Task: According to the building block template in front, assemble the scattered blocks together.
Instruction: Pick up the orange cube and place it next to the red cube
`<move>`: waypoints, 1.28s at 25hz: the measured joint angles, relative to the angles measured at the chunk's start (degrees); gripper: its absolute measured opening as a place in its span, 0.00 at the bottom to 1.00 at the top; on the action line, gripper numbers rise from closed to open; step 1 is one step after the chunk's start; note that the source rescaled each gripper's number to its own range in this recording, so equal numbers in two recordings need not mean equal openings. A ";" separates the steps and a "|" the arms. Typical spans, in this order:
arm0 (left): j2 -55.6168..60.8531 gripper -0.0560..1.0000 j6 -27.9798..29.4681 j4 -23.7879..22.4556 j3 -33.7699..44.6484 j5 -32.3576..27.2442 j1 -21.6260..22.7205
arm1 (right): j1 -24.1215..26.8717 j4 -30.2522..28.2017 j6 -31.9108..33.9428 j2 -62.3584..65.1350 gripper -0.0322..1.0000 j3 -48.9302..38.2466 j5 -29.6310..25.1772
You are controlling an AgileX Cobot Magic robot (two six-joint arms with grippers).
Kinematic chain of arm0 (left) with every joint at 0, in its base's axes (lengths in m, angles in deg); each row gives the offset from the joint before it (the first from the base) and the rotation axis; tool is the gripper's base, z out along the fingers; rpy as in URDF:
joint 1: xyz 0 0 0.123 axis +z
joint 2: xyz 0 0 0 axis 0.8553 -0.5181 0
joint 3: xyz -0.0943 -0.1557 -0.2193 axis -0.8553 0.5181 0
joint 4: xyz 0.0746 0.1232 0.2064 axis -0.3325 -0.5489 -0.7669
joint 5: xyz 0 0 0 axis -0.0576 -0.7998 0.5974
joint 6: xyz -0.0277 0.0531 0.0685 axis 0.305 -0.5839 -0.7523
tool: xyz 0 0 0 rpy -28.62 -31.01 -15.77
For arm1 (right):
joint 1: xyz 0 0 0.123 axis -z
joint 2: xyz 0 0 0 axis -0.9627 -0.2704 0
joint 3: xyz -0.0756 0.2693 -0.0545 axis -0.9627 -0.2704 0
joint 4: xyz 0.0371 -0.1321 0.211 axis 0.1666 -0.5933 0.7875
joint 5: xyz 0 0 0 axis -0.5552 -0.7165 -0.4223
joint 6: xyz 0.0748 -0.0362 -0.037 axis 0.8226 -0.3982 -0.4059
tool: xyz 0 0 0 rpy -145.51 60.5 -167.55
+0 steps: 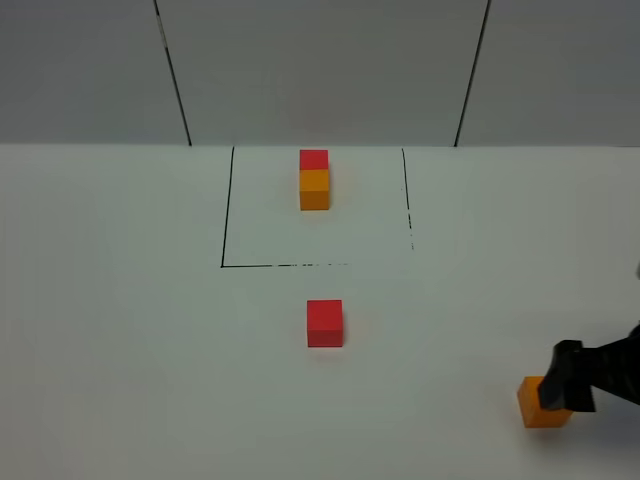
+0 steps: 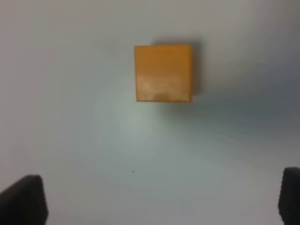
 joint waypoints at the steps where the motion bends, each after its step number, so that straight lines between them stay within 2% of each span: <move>1: 0.00 0.64 0.00 0.00 0.00 0.00 0.00 | -1.58 -0.05 0.66 -2.04 1.00 0.44 1.22; 4: 0.00 0.64 0.00 0.00 0.00 0.00 0.00 | -5.30 -1.00 2.73 -8.00 1.00 2.12 3.36; 7: 0.00 0.64 0.00 0.00 0.00 0.00 0.00 | -6.71 -2.55 4.47 -11.71 1.00 2.80 5.79; 12: 0.00 0.64 0.00 0.00 0.00 0.00 0.00 | -6.88 -3.49 5.48 -15.94 1.00 2.98 10.05; 32: 0.00 0.64 0.00 0.00 0.00 0.00 0.00 | -6.88 -9.14 6.73 -26.31 0.99 3.15 16.29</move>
